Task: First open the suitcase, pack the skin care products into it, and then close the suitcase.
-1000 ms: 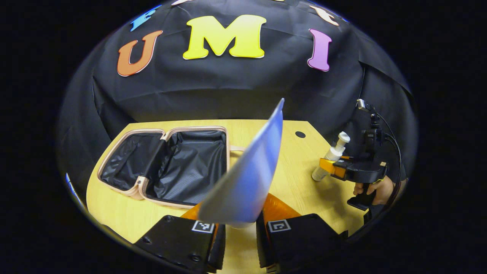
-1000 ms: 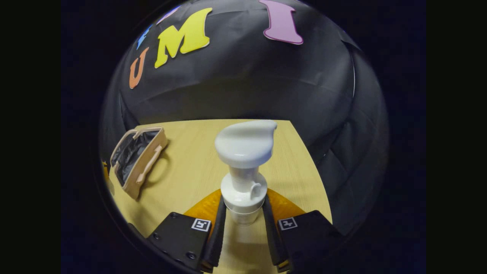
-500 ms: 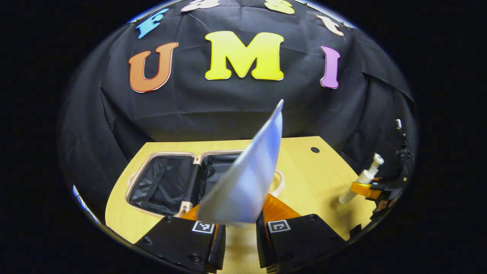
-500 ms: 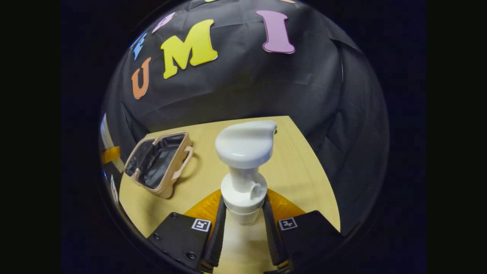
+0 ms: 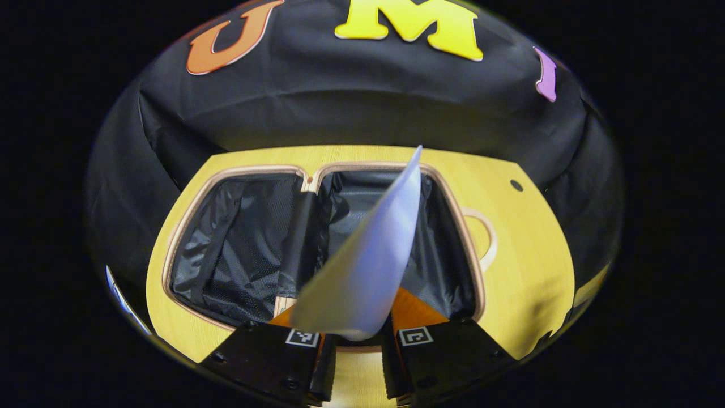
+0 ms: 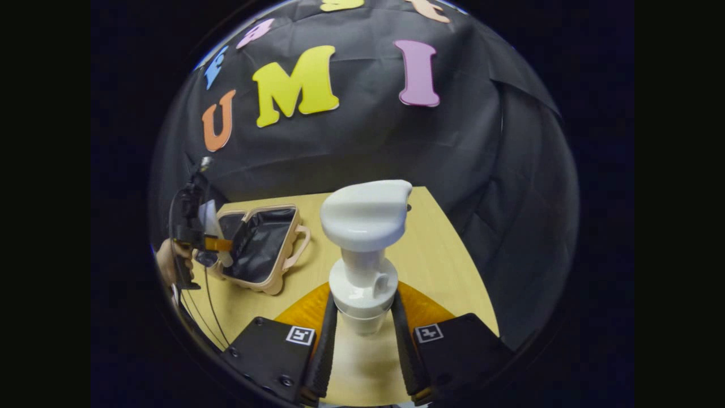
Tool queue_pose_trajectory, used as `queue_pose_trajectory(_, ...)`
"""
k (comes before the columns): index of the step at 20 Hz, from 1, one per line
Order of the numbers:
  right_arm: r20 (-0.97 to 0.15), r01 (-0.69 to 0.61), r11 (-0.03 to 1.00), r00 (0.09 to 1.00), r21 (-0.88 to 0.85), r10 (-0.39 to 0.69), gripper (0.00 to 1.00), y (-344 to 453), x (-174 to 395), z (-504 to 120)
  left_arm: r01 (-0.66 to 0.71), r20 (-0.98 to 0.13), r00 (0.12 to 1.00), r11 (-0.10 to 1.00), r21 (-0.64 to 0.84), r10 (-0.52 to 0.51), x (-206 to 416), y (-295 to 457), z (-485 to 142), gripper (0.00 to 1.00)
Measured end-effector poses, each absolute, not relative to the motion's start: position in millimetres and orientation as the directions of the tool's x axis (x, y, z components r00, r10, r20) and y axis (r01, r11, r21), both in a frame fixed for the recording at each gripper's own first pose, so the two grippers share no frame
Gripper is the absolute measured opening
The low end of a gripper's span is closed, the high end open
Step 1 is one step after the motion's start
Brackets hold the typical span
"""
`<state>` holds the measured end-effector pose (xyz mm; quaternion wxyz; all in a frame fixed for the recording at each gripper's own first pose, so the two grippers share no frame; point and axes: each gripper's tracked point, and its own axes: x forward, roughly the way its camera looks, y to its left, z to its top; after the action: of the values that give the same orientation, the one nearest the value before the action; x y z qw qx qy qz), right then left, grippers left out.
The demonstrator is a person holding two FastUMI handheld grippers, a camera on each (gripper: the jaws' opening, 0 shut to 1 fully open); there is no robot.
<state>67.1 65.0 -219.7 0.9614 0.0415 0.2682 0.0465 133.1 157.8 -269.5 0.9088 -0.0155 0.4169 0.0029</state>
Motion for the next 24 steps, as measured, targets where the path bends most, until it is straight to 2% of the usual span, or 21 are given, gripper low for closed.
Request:
queue_pose_trajectory(1,-0.509,-0.077,0.993,0.853,0.092,0.113,0.47,70,62,-216,-0.023,-0.782,0.623,1.0,-0.01,0.006,133,160,-278,0.32)
queue_pose_trajectory(2,-0.51,-0.084,0.992,0.852,0.089,0.118,0.47,75,58,-213,-0.02,-0.799,0.601,1.0,-0.001,0.011,134,161,-286,0.37)
queue_pose_trajectory(5,-0.52,-0.108,0.992,0.845,0.072,0.129,0.45,85,52,-215,-0.011,-0.84,0.543,1.0,0.019,0.022,136,160,-303,0.37)
queue_pose_trajectory(6,-0.525,-0.116,0.991,0.841,0.059,0.13,0.47,88,53,-217,-0.008,-0.853,0.522,1.0,0.025,0.026,135,158,-305,0.37)
queue_pose_trajectory(7,-0.529,-0.124,0.991,0.838,0.047,0.13,0.47,90,53,-219,-0.006,-0.864,0.503,0.999,0.032,0.031,136,158,-311,0.41)
queue_pose_trajectory(9,-0.537,-0.131,0.99,0.833,0.045,0.135,0.47,91,55,-221,-0.009,-0.883,0.468,0.999,0.039,0.039,135,157,-321,0.32)
queue_pose_trajectory(11,-0.544,-0.131,0.99,0.827,0.057,0.141,0.47,93,57,-224,-0.017,-0.9,0.435,0.999,0.039,0.043,133,157,-329,0.32)
queue_pose_trajectory(13,-0.55,-0.129,0.99,0.823,0.062,0.142,0.47,91,59,-228,-0.024,-0.899,0.434,0.998,0.05,0.055,137,157,-329,0.32)
queue_pose_trajectory(14,-0.552,-0.125,0.99,0.822,0.063,0.139,0.47,90,61,-230,-0.022,-0.898,0.435,0.998,0.058,0.062,140,157,-329,0.36)
queue_pose_trajectory(18,-0.569,-0.11,0.99,0.811,0.084,0.138,0.47,85,64,-239,-0.006,-0.896,0.438,0.997,0.075,0.07,146,155,-329,0.37)
queue_pose_trajectory(19,-0.572,-0.106,0.99,0.809,0.09,0.139,0.47,84,64,-242,0.003,-0.895,0.441,0.997,0.076,0.067,147,155,-330,0.42)
queue_pose_trajectory(20,-0.575,-0.105,0.99,0.806,0.094,0.14,0.47,84,64,-243,0.011,-0.894,0.443,0.997,0.076,0.063,150,154,-330,0.39)
queue_pose_trajectory(24,-0.581,-0.11,0.99,0.802,0.088,0.14,0.47,82,66,-247,0.012,-0.914,0.404,0.999,0.041,0.033,145,151,-345,0.4)
